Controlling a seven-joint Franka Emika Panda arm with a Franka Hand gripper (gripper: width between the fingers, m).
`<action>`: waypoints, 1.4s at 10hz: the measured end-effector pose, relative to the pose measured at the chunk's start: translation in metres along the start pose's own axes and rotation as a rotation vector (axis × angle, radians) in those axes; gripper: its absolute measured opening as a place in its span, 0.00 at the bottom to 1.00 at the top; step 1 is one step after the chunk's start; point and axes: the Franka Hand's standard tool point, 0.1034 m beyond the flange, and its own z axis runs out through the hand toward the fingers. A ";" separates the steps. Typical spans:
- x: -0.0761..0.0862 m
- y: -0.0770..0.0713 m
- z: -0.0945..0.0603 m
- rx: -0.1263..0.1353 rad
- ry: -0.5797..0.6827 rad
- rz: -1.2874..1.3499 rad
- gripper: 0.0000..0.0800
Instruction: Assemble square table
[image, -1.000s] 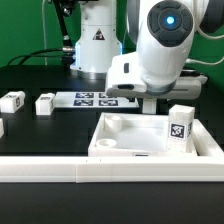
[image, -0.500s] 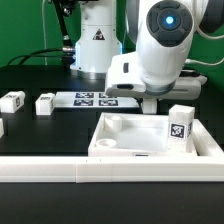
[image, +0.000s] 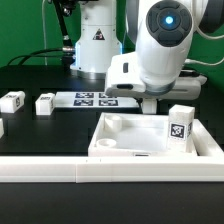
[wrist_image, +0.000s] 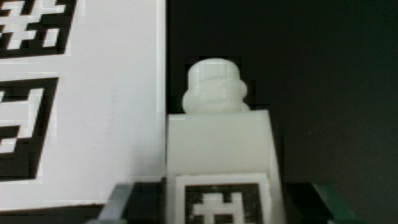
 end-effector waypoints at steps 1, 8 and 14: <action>-0.005 0.004 -0.018 0.011 -0.005 0.003 0.36; -0.007 0.012 -0.078 0.037 0.214 0.019 0.36; -0.004 0.027 -0.142 0.083 0.567 -0.015 0.36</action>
Offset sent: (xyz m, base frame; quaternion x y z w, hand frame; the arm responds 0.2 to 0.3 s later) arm 0.0310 -0.0269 0.0629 -0.0178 0.0492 -0.0090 0.9986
